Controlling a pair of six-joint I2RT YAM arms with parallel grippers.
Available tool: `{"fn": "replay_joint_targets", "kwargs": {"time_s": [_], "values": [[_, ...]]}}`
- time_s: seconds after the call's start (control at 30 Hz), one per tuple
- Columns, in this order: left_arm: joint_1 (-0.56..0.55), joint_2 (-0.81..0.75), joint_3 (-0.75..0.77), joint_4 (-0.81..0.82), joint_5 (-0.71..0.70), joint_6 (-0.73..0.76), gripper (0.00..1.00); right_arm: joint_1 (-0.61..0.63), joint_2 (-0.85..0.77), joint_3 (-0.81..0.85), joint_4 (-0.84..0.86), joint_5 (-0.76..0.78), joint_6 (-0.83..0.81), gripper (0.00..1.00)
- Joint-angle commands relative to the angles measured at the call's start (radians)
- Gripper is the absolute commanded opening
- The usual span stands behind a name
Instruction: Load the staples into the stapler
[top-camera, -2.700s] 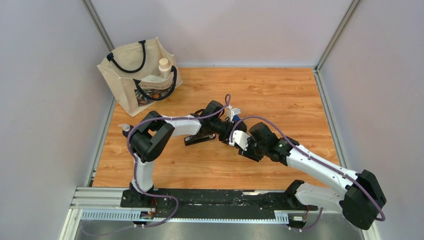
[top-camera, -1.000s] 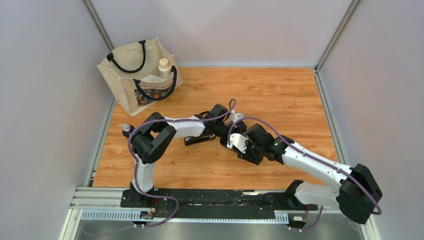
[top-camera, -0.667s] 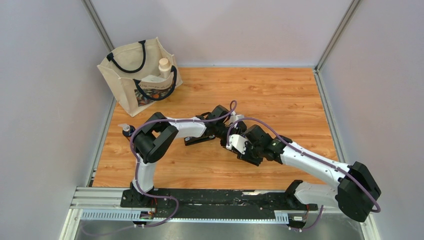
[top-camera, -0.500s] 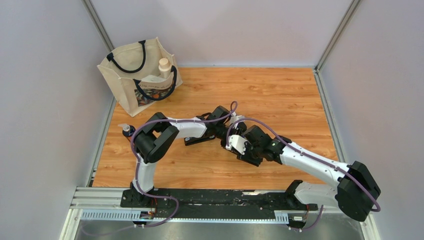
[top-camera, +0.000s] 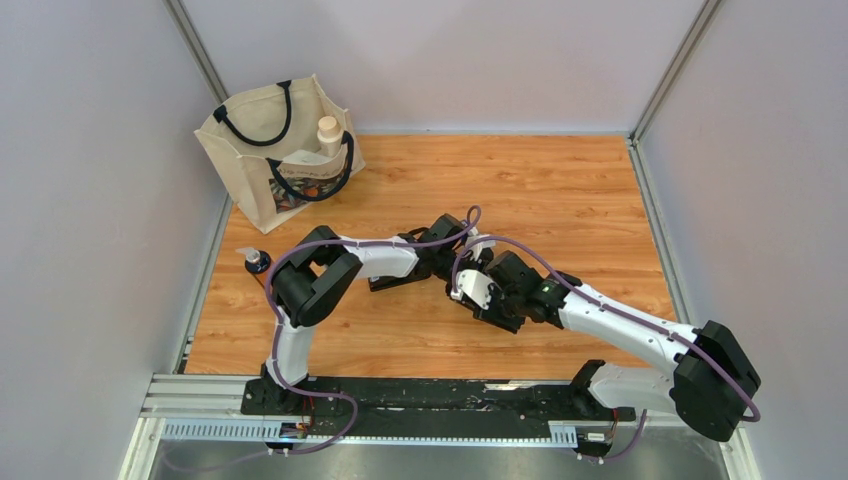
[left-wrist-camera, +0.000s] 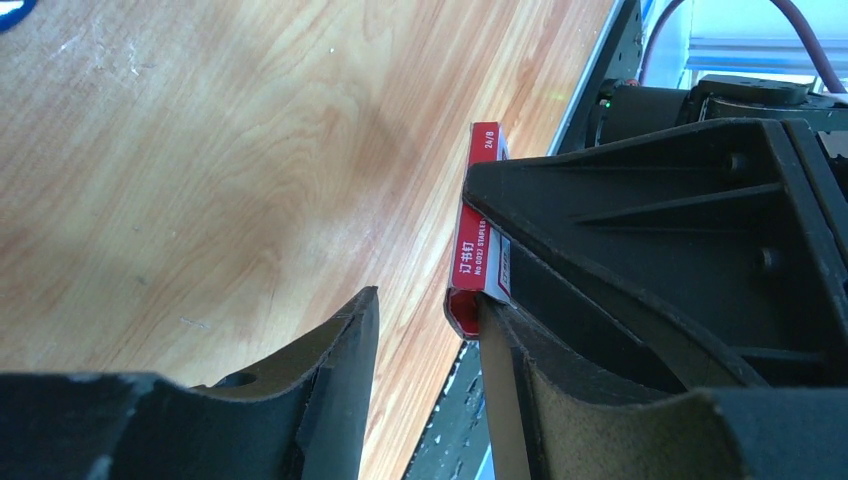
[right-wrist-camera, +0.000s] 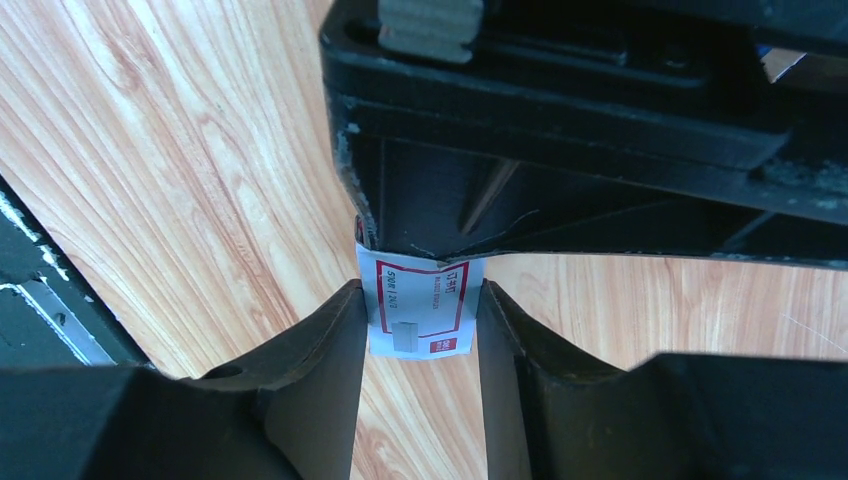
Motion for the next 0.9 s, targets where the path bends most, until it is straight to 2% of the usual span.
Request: {"fn": "replay_joint_targets", "kwargs": {"time_s": [0.0,0.07,0.37,0.4,0.67,0.87], "values": [[-0.03,-0.016,0.04,-0.016,0.022,0.036,0.5,0.007,-0.017,0.045,0.154,0.011,-0.004,0.43],[-0.016,-0.036,0.041,-0.028,0.011,0.05,0.49,0.007,-0.023,0.033,0.153,0.016,-0.011,0.43],[0.033,-0.067,0.015,-0.034,-0.018,0.081,0.27,0.005,-0.022,0.024,0.151,0.025,-0.021,0.44],[0.032,-0.062,0.018,-0.034,-0.018,0.08,0.22,0.005,-0.017,0.025,0.15,0.026,-0.021,0.44],[0.032,-0.065,0.021,-0.045,-0.019,0.09,0.01,0.005,-0.005,0.016,0.142,0.026,-0.034,0.44],[0.038,-0.077,0.018,-0.051,-0.018,0.102,0.0,0.004,-0.005,-0.01,0.139,0.043,-0.054,0.43]]}}
